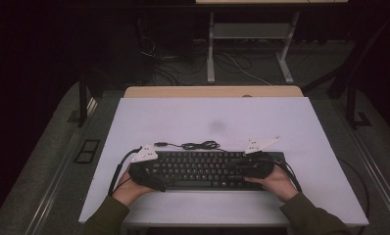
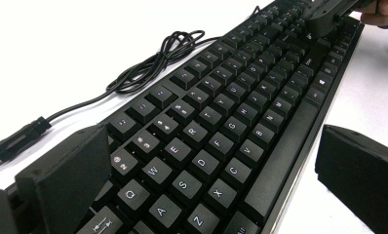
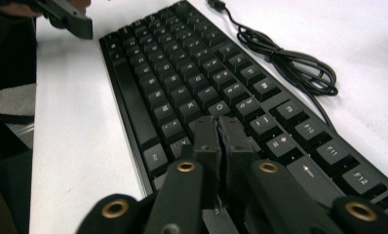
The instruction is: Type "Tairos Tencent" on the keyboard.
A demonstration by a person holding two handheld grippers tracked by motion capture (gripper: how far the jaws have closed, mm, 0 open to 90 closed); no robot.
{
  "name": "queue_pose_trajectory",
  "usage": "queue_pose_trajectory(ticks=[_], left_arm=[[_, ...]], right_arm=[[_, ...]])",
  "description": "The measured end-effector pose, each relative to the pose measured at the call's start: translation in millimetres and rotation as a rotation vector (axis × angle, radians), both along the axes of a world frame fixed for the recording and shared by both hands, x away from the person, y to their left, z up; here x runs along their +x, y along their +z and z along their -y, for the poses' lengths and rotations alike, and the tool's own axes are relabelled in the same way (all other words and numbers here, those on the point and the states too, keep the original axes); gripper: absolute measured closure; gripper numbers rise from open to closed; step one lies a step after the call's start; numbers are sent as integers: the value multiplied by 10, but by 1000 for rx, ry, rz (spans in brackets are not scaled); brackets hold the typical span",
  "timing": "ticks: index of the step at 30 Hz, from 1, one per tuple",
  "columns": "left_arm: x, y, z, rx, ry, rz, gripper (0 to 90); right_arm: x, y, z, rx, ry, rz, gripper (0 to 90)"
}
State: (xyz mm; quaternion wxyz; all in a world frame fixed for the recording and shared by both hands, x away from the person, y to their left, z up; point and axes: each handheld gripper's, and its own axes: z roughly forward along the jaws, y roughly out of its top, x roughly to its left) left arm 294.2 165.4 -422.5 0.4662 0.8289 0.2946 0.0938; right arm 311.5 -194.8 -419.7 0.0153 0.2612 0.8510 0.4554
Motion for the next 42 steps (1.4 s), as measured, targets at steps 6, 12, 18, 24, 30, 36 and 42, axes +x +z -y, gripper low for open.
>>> queue_pose_trajectory(ticks=[6, 12, 18, 24, 30, 36, 42], left_arm=[[1, 1, -1, -1, 0, 1, 0], [3, 2, 1, -3, 1, 1, 0], [5, 1, 1, -1, 1, 1, 0], [6, -2, 4, 4, 0, -1, 0], [10, -9, 6, 3, 2, -2, 0], [14, -10, 8, 3, 3, -2, 0], [22, -7, 22, 4, 7, -1, 0]], right_arm=[[-8, -35, -5, -28, 9, -31, 892], [-15, -67, -8, -53, 12, -29, 892], [-23, -100, -23, -85, 20, -27, 892], [-28, -131, -26, -110, 28, -41, 892], [-34, -154, -25, -117, 35, -43, 892], [-35, -158, -19, -123, 34, -56, 892], [-34, -170, -17, -134, 38, -50, 892]])
